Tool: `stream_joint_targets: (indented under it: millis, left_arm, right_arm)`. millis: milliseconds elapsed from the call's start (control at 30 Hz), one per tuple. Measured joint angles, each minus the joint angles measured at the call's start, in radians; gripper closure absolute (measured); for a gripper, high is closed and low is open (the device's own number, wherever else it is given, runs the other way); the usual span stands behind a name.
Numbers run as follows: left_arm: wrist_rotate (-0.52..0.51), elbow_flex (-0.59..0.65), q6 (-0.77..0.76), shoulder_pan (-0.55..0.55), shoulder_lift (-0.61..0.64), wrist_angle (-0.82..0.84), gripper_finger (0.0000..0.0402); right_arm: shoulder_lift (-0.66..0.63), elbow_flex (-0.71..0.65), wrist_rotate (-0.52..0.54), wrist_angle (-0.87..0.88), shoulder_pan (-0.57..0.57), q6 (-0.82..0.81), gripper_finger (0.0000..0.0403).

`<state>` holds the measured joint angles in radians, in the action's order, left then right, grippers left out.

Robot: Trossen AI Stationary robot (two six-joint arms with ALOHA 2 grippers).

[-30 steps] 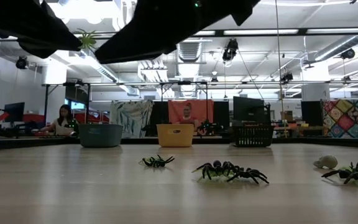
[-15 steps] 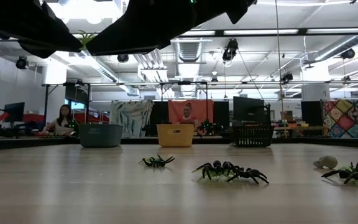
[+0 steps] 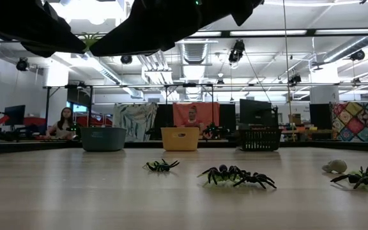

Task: Sort Halloween decoration
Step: Put the green spider toy into the black bin

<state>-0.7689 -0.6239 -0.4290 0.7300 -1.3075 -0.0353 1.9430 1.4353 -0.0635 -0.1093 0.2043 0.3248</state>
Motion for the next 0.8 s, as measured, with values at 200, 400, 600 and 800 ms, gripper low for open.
stream_joint_targets:
  millis: [200, 400, 600, 800]
  left_arm:
    - [-0.009, 0.000, 0.002, -0.001, 0.000, 0.027, 0.0364]
    - [-0.009, 0.000, 0.002, -0.001, 0.004, 0.065, 0.0311]
    - [-0.008, 0.000, -0.040, -0.001, 0.013, 0.134, 0.0284]
    - [-0.008, 0.000, -0.138, -0.001, 0.013, 0.173, 0.0285]
  right_arm:
    - [0.000, 0.000, -0.001, 0.002, 0.000, -0.015, 0.0394]
    - [-0.008, 0.000, 0.000, 0.044, -0.007, -0.028, 0.0394]
    - [-0.046, 0.000, 0.019, 0.191, -0.047, -0.072, 0.0394]
    - [-0.112, 0.000, 0.244, 0.514, -0.137, -0.099, 0.0394]
